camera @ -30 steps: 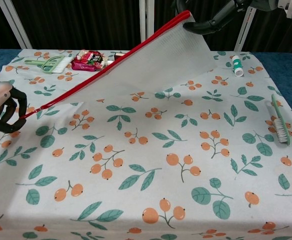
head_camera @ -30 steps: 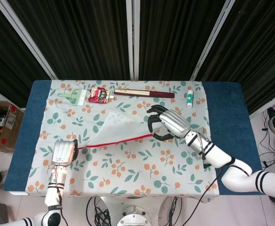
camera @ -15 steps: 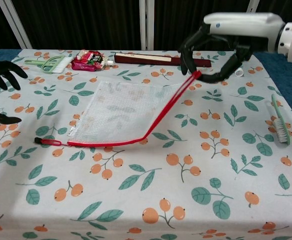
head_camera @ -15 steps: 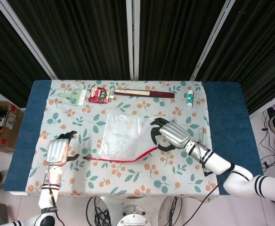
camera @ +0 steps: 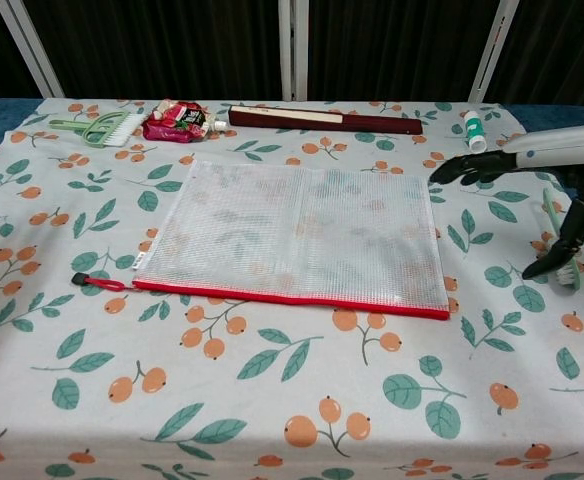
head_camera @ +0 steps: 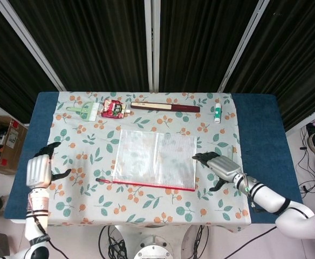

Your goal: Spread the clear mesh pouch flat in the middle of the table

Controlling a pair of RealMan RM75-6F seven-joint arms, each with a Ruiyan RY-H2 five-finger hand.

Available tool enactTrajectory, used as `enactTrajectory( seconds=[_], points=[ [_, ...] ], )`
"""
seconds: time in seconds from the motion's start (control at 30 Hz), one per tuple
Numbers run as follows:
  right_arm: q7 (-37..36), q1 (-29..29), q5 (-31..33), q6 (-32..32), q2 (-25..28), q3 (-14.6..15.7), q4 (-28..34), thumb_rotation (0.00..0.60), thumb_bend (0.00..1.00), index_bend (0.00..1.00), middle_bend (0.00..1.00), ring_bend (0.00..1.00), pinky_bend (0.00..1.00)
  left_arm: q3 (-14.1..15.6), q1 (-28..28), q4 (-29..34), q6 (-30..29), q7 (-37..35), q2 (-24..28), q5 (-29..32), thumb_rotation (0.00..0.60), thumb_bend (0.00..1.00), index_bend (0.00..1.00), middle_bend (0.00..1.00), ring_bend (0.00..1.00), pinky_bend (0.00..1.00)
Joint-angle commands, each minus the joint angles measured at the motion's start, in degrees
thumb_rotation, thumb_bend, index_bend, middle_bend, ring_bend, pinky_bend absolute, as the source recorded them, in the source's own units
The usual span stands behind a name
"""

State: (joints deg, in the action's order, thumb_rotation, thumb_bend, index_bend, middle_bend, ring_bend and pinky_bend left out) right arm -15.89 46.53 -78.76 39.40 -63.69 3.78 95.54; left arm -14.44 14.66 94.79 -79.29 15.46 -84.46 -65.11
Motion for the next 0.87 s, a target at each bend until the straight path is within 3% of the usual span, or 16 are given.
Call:
enactTrajectory(
  seconds=[0.03, 0.17, 0.23, 0.37, 0.67, 0.87],
  points=[
    [-1.13, -5.37, 2.12, 8.46, -0.08, -1.24, -0.49, 0.6, 0.0, 0.0, 0.0, 0.0, 0.0, -0.64, -1.69, -2.27, -0.58, -3.14, 1.99, 1.45, 0.6, 0.0, 0.22, 0.24, 0.23, 0.34],
    [3.92, -11.96, 2.67, 20.94, -1.86, -2.5, -2.39, 0.6, 0.08, 0.0, 0.04, 0.0, 0.0, 1.85, -2.35, -7.63, 1.65, -8.35, 5.64, -2.77, 0.6, 0.0, 0.25, 0.22, 0.18, 0.27],
    [9.72, -15.68, 2.6, 27.93, -2.85, -2.51, -3.55, 0.6, 0.11, 0.0, 0.05, 0.0, 0.0, 4.57, -2.86, -11.75, 2.92, -10.04, 7.82, -5.96, 0.6, 0.0, 0.26, 0.2, 0.15, 0.22],
    [11.37, -22.06, 0.86, 37.1, -3.6, -1.8, -3.64, 0.6, 0.13, 0.0, 0.04, 0.0, 0.0, 7.3, -5.71, -12.18, 0.24, -13.33, 10.11, -9.09, 0.6, 0.0, 0.26, 0.19, 0.15, 0.21],
    [6.47, -32.35, -5.02, 47.63, -1.82, 1.48, -5.38, 0.6, 0.13, 0.0, 0.03, 0.0, 0.0, 13.05, -13.69, -3.76, -12.17, -9.12, 13.29, -16.38, 0.6, 0.0, 0.26, 0.19, 0.15, 0.21],
    [5.0, -36.51, -6.26, 50.89, -2.49, 1.54, -7.06, 0.6, 0.14, 0.0, 0.03, 0.0, 0.0, 15.82, -17.3, -0.71, -17.41, -8.71, 12.18, -21.13, 0.6, 0.0, 0.26, 0.19, 0.15, 0.21]
  ],
)
